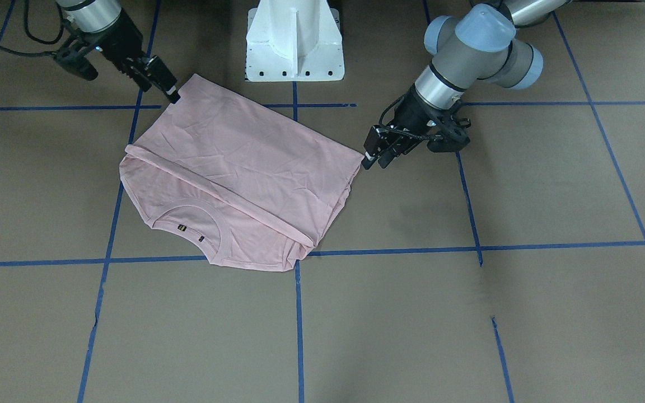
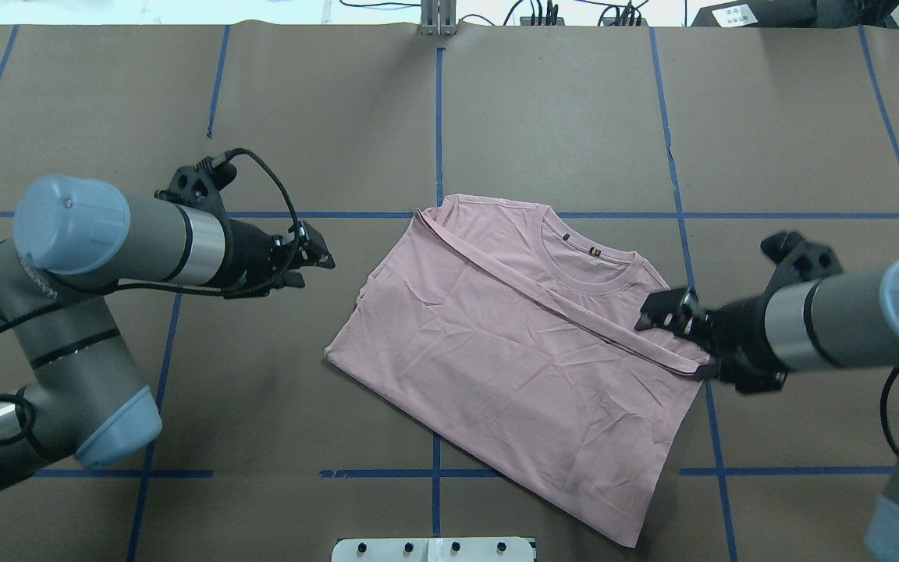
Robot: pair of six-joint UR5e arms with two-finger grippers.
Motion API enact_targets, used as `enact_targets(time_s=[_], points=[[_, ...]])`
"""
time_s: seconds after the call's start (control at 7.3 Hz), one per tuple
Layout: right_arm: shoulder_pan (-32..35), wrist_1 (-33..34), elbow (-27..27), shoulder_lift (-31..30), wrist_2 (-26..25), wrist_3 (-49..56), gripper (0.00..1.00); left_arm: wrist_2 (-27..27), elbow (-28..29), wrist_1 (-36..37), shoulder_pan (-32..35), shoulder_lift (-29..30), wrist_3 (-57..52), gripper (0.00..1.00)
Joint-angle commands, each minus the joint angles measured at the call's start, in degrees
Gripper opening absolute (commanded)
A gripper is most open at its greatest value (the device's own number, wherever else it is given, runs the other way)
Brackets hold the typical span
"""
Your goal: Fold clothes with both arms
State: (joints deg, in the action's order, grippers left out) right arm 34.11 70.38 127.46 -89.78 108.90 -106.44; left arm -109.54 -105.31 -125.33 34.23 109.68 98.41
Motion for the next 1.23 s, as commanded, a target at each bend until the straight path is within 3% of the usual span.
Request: enact_targets(time_s=[0.0,0.27,0.55,1.1], points=[[8.06,-0.07,-7.36,4.42,0.09,9.01,1.00,0.30,-1.92,5.15,-3.11,-0.96,4.13,0.62],[10.19,-0.16,-10.29,5.84,0.00,11.60,1.00,5.28,-1.83,12.10,-7.13,0.09,4.25,0.63],[10.19,-0.16,-10.21,5.93,0.09,11.52,1.00,8.19,0.88,13.44,-9.88,2.20,4.25,0.63],[10.01,-0.16,-10.56,6.11,0.18,11.52,1.00,9.44,3.70,17.03,-10.41,4.13,4.07,0.60]])
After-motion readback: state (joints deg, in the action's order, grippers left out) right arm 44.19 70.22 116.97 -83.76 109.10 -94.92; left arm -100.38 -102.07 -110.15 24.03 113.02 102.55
